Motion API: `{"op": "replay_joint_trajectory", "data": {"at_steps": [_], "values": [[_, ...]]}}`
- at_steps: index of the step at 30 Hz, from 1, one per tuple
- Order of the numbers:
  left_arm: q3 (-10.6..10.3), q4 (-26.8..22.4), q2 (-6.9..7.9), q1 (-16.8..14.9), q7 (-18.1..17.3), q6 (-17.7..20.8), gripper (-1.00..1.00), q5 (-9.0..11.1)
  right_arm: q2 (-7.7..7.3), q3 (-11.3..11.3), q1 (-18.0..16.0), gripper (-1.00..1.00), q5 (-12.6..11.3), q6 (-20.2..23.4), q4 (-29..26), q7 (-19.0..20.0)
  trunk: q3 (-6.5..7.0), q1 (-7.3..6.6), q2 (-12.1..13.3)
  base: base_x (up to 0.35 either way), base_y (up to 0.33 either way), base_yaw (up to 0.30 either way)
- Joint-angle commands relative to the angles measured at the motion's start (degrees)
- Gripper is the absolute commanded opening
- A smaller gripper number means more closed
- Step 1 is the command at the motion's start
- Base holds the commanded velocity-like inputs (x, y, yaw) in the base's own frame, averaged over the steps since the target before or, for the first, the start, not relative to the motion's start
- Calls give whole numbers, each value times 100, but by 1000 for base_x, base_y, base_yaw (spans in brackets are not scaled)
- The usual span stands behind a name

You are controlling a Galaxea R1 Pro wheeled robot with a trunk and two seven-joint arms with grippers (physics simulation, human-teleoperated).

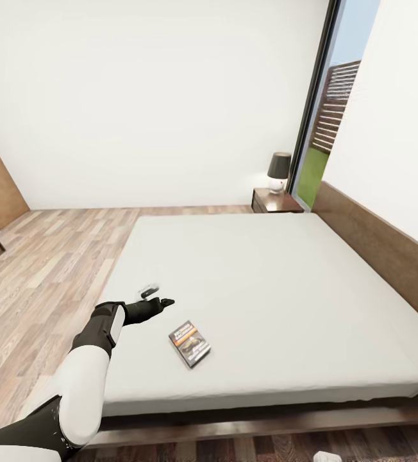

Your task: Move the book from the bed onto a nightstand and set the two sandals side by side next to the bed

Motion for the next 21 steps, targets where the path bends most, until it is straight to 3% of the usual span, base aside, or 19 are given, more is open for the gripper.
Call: {"op": "replay_joint_trajectory", "data": {"at_steps": [1,9,16,21], "values": [[47,-10,-9,-9,-53,27,100,-58,-1,-16,-4,100,-25,13,3,31,-21,3,-13,0,0,0],[55,-10,-9,-9,-62,35,100,-54,-1,-19,-4,100,-27,14,5,34,-93,3,-13,0,0,0],[61,-10,-9,-9,-62,34,100,195,2,-17,-4,100,-27,13,4,26,-156,3,-13,0,0,0],[59,-10,-10,-9,-62,35,100,251,-1,-19,-4,100,-27,13,5,23,-201,3,-13,0,0,0]]}}
